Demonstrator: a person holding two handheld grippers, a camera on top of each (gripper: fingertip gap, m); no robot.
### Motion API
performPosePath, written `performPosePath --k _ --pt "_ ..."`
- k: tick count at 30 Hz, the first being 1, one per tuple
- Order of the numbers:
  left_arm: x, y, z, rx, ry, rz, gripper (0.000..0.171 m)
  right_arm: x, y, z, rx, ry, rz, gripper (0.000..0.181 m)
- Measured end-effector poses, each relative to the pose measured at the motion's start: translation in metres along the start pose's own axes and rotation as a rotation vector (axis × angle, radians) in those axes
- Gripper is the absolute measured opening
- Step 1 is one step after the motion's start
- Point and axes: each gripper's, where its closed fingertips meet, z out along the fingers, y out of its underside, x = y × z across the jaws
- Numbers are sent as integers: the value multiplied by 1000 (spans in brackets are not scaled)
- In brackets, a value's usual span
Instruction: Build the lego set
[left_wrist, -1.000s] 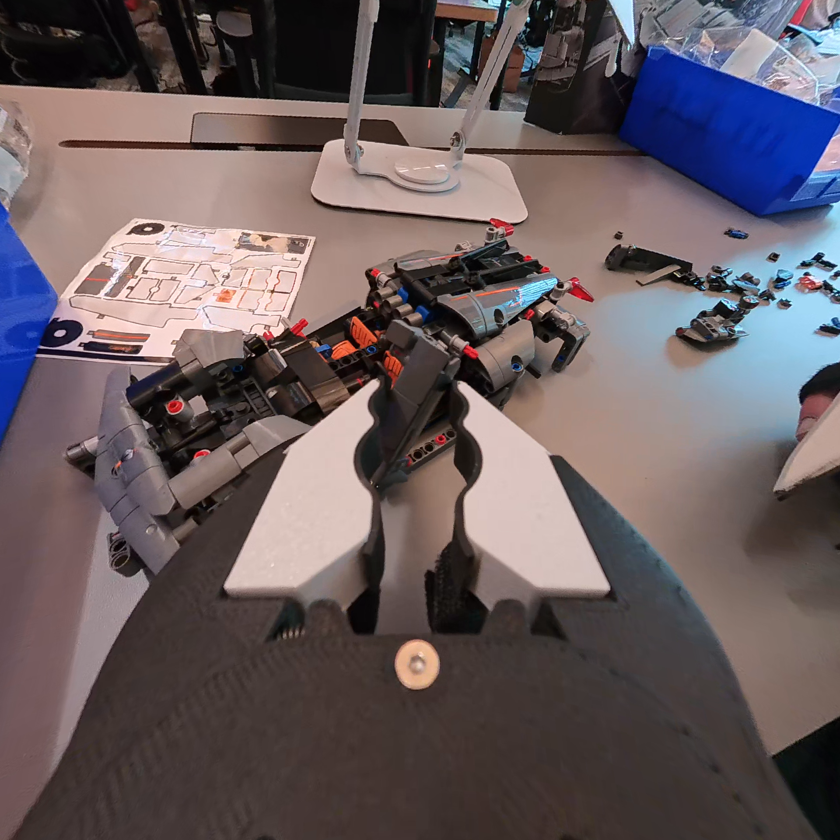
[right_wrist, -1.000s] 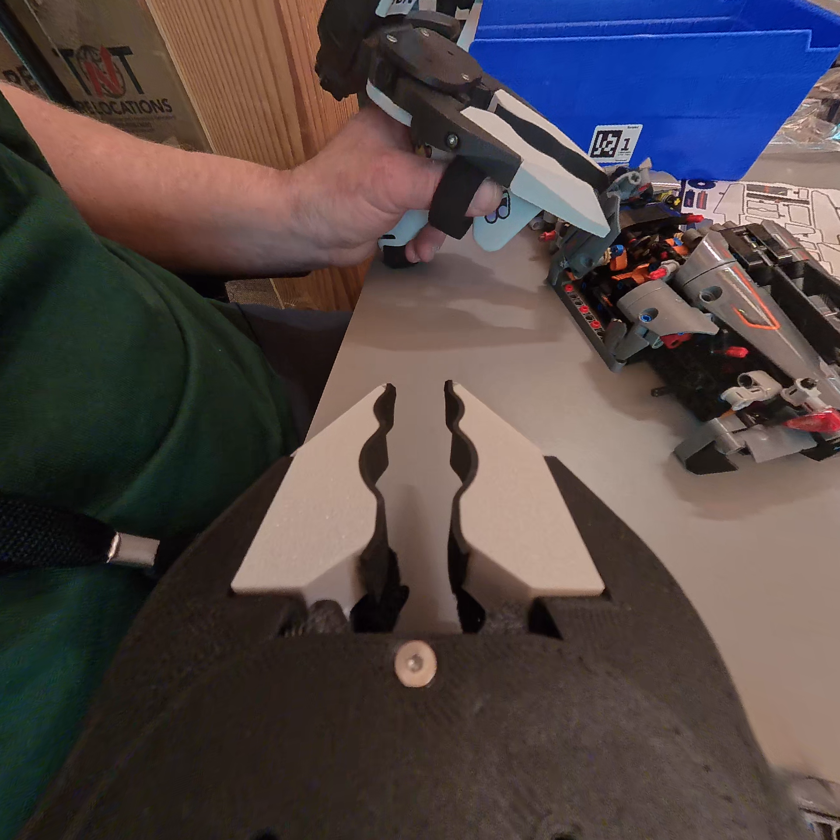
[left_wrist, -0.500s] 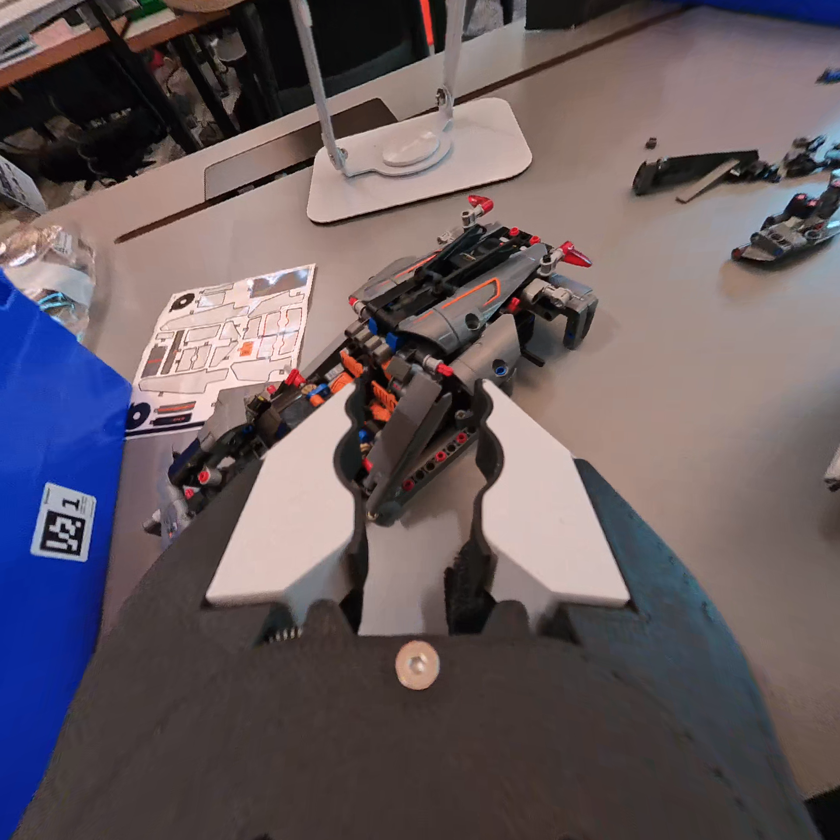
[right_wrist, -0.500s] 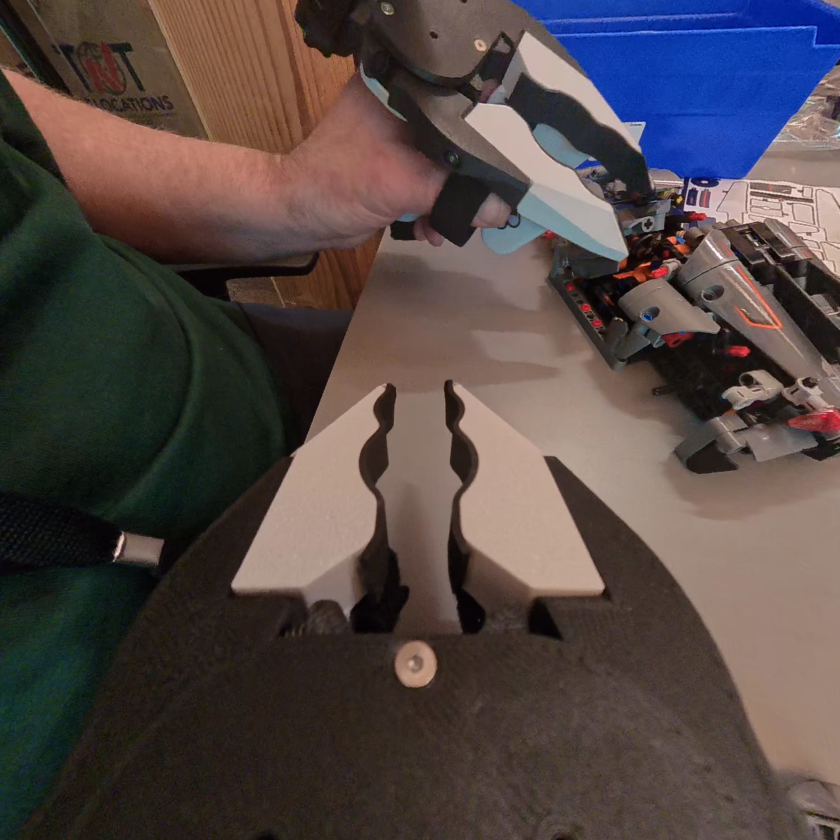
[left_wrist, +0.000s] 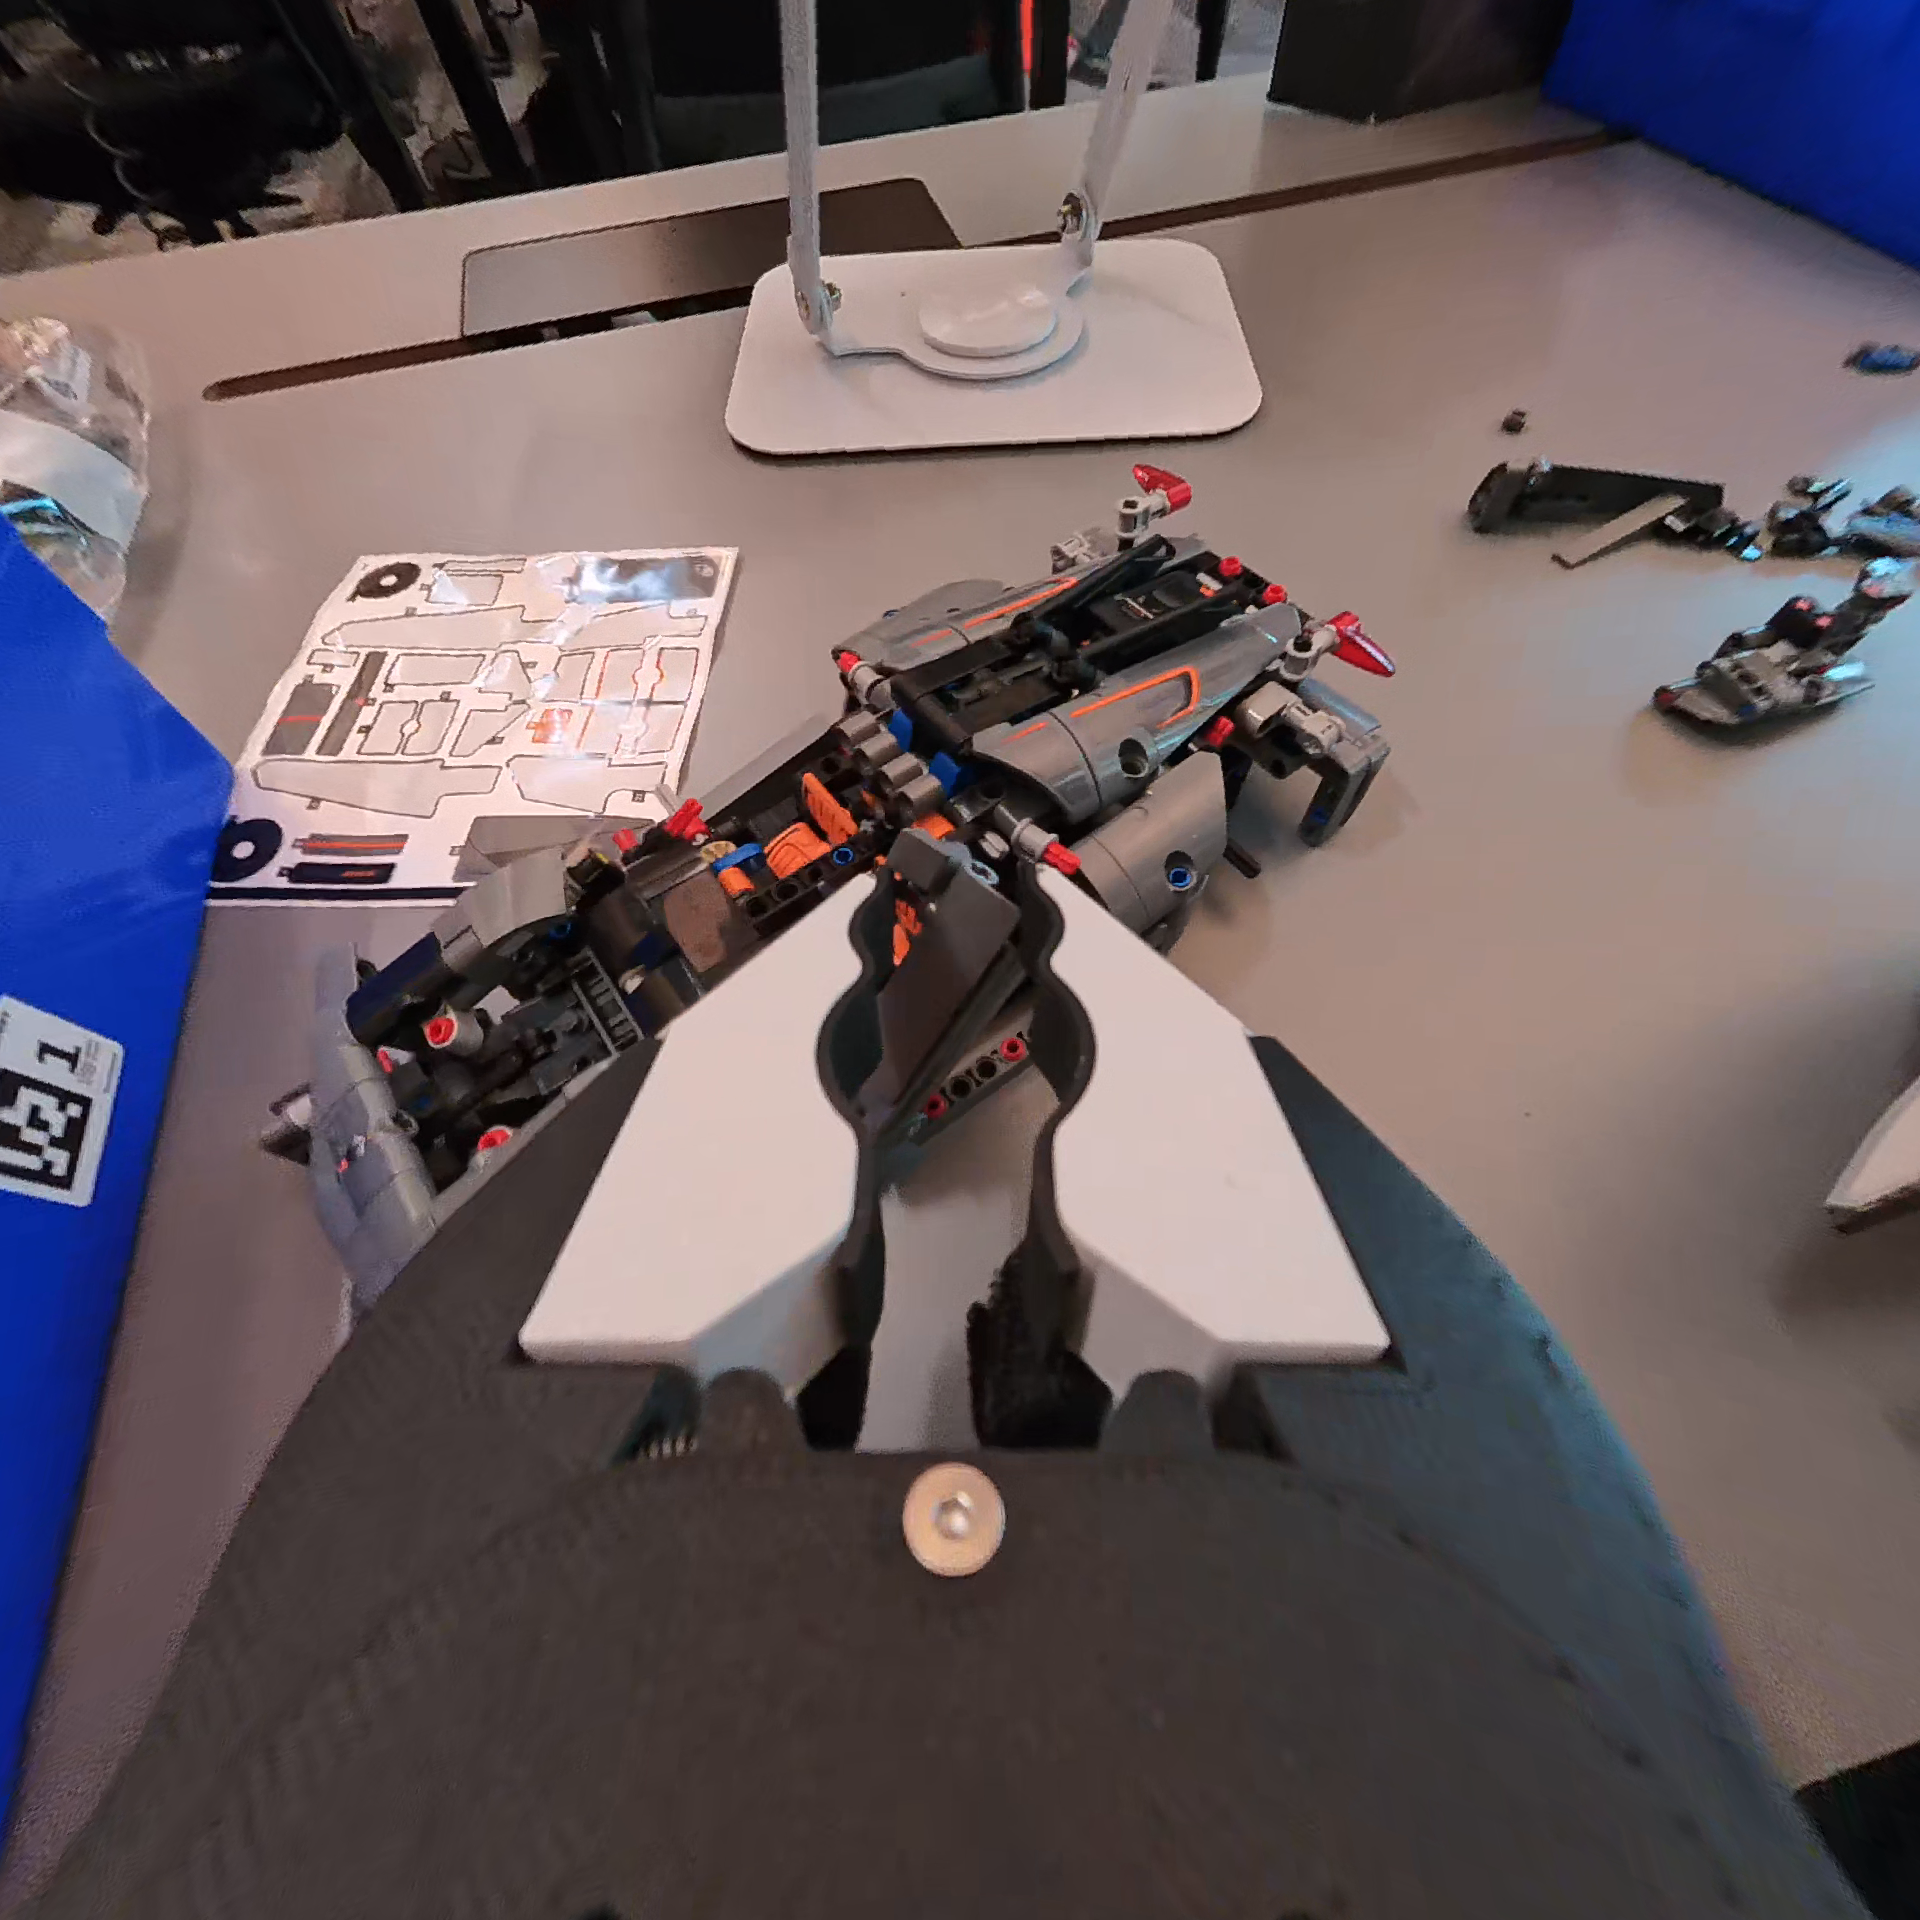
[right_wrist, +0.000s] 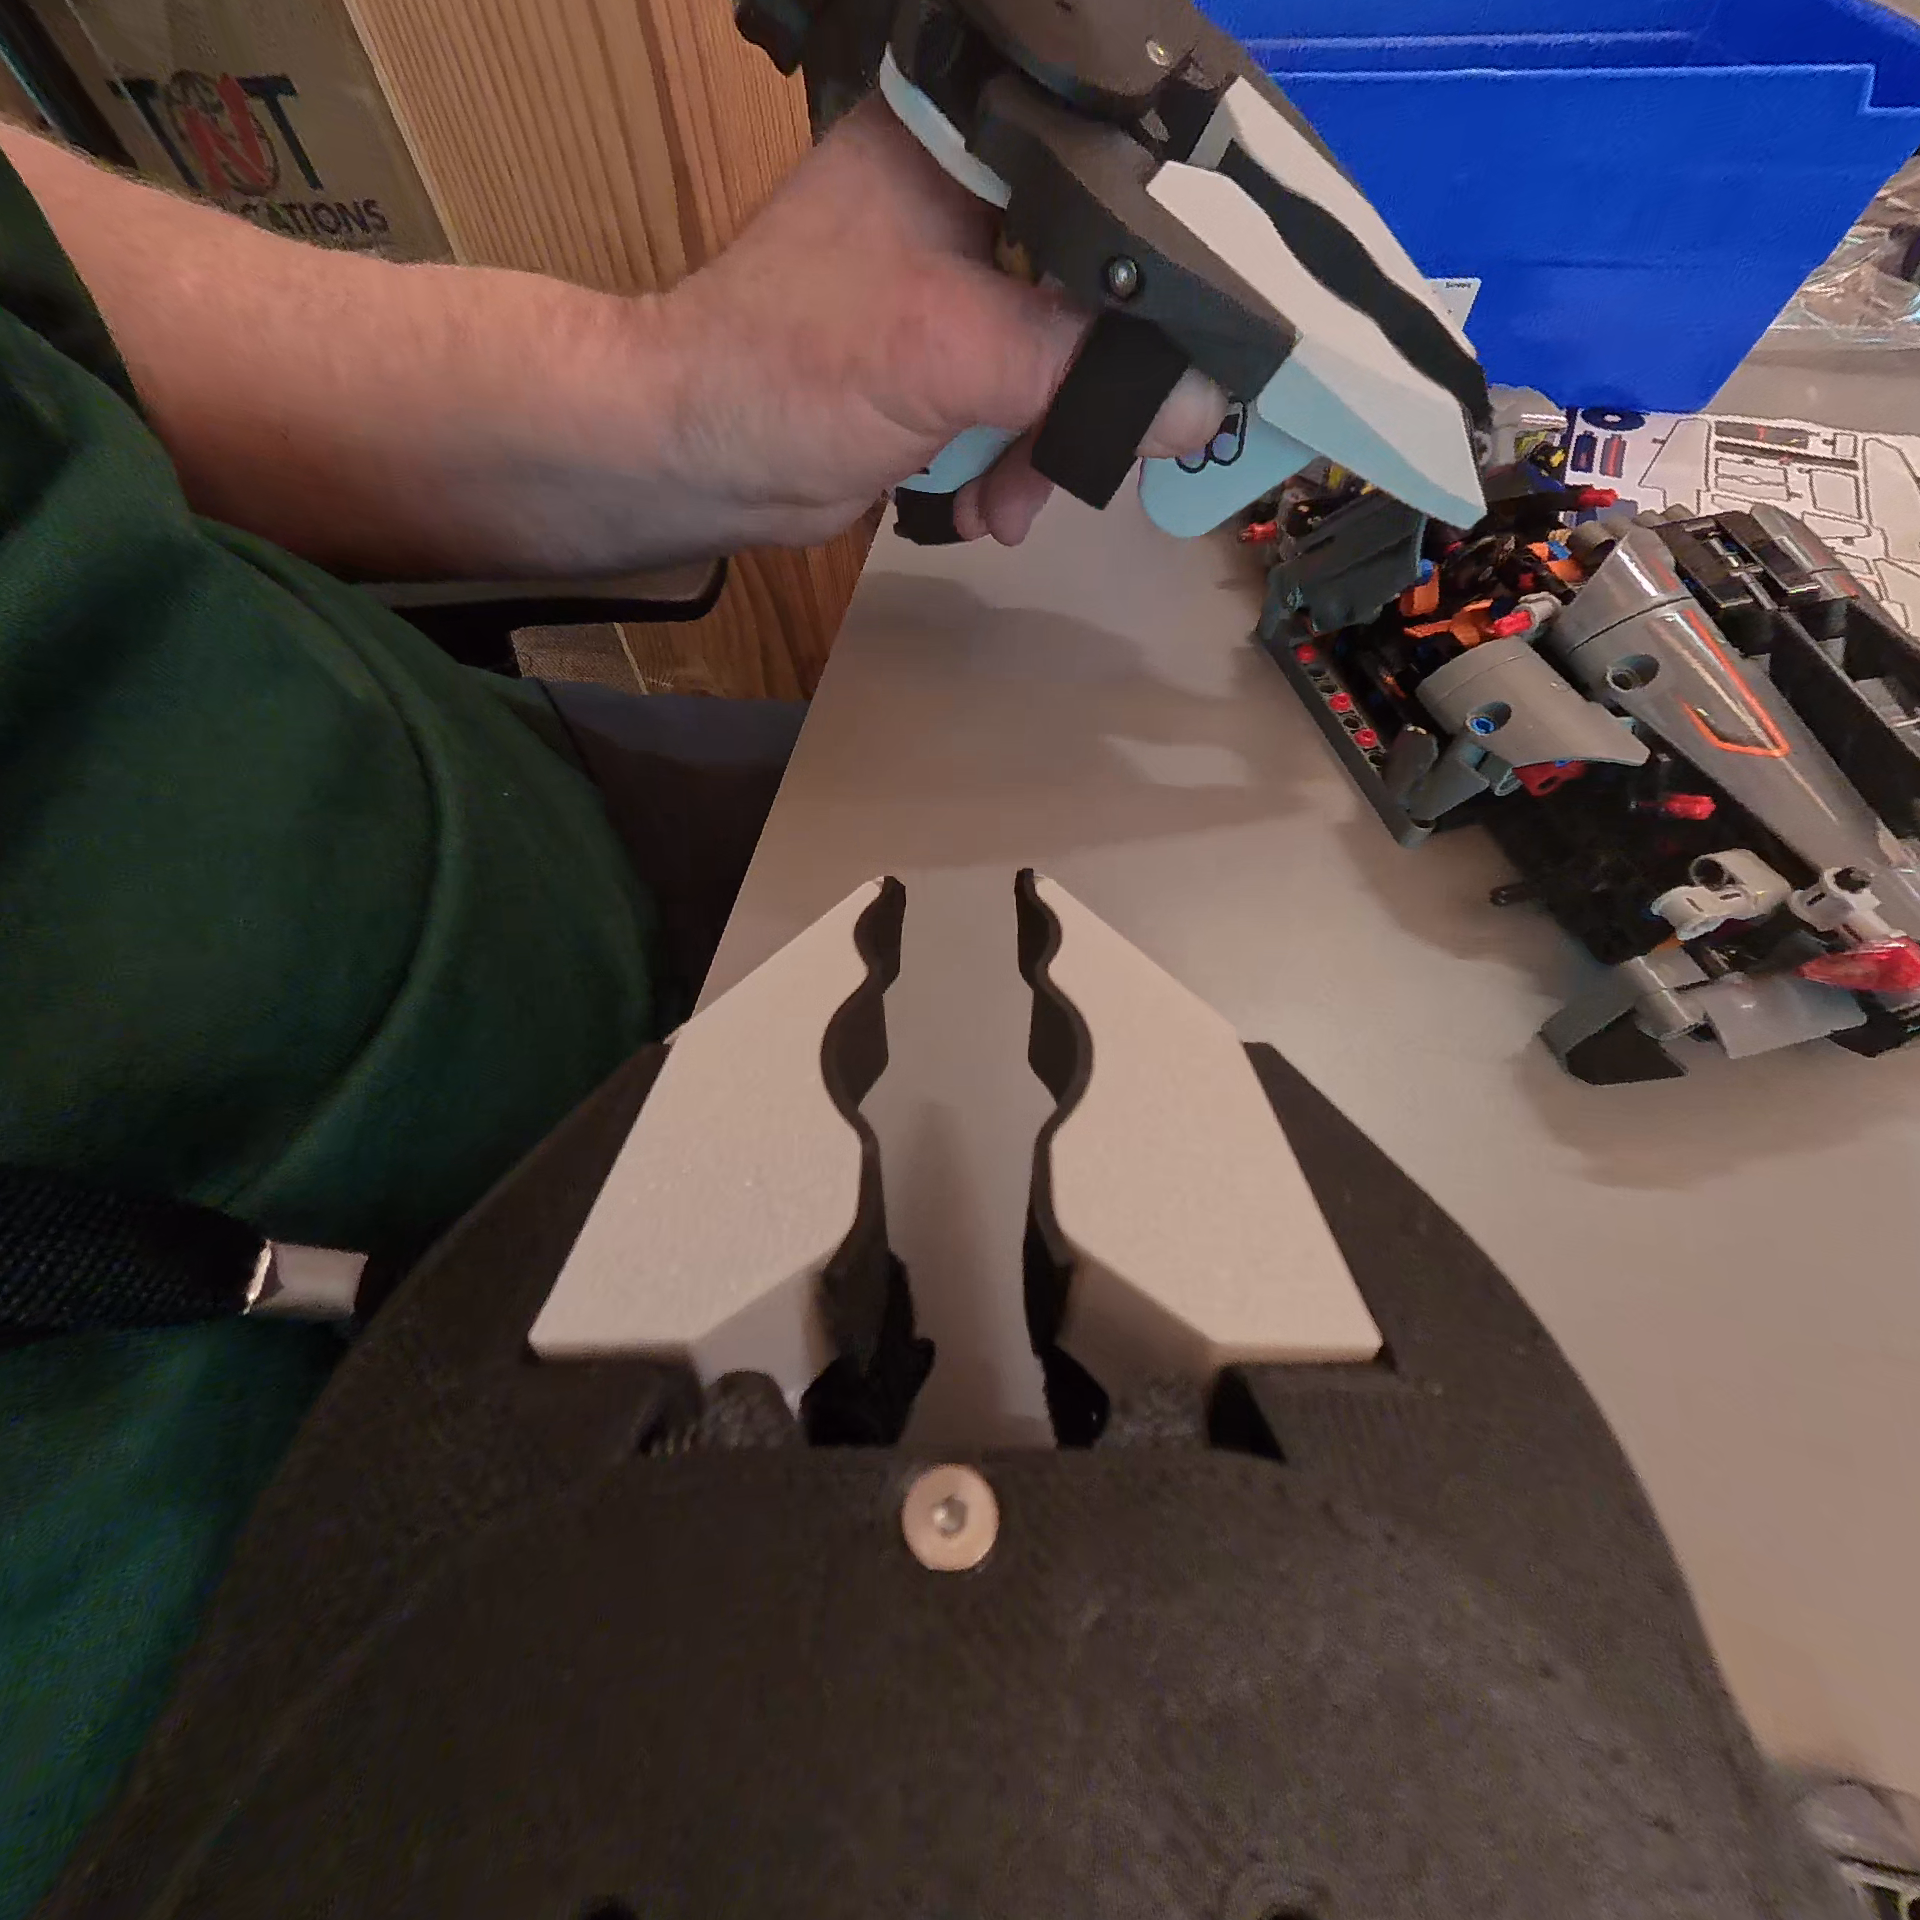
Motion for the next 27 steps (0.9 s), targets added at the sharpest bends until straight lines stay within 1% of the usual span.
performPosePath --k 5,12,27 --pt "-6 1 -5 39 58 -116 21 0 0 0 3 -1 4 20" --pt "-12 4 -9 69 101 -204 21 1 0 -1 3 -2 6 20" --pt "-10 7 -9 64 125 -212 22 1 0 -1 4 -2 4 20"
